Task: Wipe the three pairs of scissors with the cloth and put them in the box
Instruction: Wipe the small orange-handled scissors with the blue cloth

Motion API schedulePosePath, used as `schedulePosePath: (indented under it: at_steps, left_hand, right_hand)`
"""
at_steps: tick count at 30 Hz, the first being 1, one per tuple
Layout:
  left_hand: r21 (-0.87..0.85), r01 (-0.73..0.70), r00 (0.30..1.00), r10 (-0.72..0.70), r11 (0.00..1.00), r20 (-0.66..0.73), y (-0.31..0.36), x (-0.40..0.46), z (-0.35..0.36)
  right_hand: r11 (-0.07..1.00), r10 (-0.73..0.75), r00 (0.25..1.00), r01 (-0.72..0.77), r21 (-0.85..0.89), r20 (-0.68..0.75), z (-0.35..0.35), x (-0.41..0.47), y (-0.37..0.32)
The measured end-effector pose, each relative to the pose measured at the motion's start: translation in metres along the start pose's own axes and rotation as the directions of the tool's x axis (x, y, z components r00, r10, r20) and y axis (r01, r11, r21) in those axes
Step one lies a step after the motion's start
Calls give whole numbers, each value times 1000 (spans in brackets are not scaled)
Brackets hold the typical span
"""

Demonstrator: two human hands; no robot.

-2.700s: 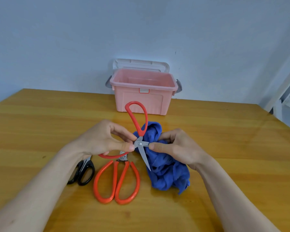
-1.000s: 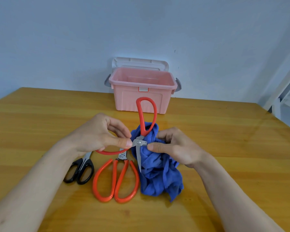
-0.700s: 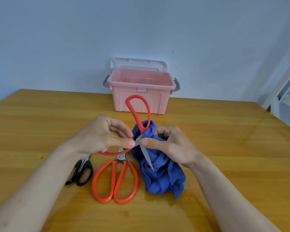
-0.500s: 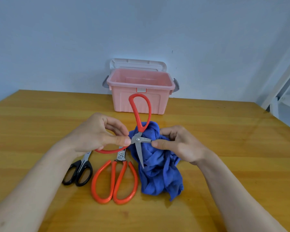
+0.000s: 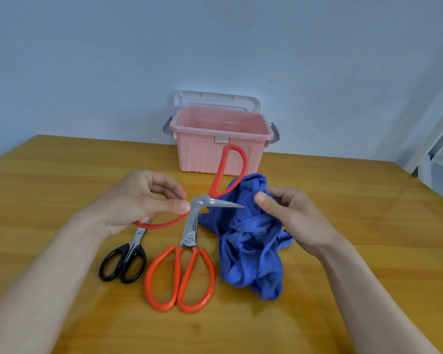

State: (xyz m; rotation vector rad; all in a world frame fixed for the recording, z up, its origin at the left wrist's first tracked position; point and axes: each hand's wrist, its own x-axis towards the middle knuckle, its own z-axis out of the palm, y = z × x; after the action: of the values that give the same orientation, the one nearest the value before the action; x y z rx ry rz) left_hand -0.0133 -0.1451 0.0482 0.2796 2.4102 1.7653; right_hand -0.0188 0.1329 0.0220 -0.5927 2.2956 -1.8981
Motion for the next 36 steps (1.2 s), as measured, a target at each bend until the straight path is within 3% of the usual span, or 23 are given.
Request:
schedulePosePath:
  at_steps: [5,9,16,21,31,36]
  left_hand:
    - [36,53,997,-55,998,62,4,-1,16]
    - [74,68,993,-74,995,91,3,0,29]
    - [123,64,996,-70,990,51,5,1,32]
    - [123,61,997,-66,991,38,7,3,31]
    - [-58,69,997,-70,996,-10,4,6,30]
    - [-78,76,997,-75,994,13,3,7,19]
  right_hand:
    - [997,39,993,-47,69,107,20,1,-2]
    - [982,-16,991,40,-185,129,30,1,2]
    - [942,27,995,5,-335,92,28,3,4]
    - [920,56,987,8,-393,152,17,6,5]
    - [951,-18,998,0,-309,-55,38,9,7]
    - [986,51,996,-39,-163,72,29,11,7]
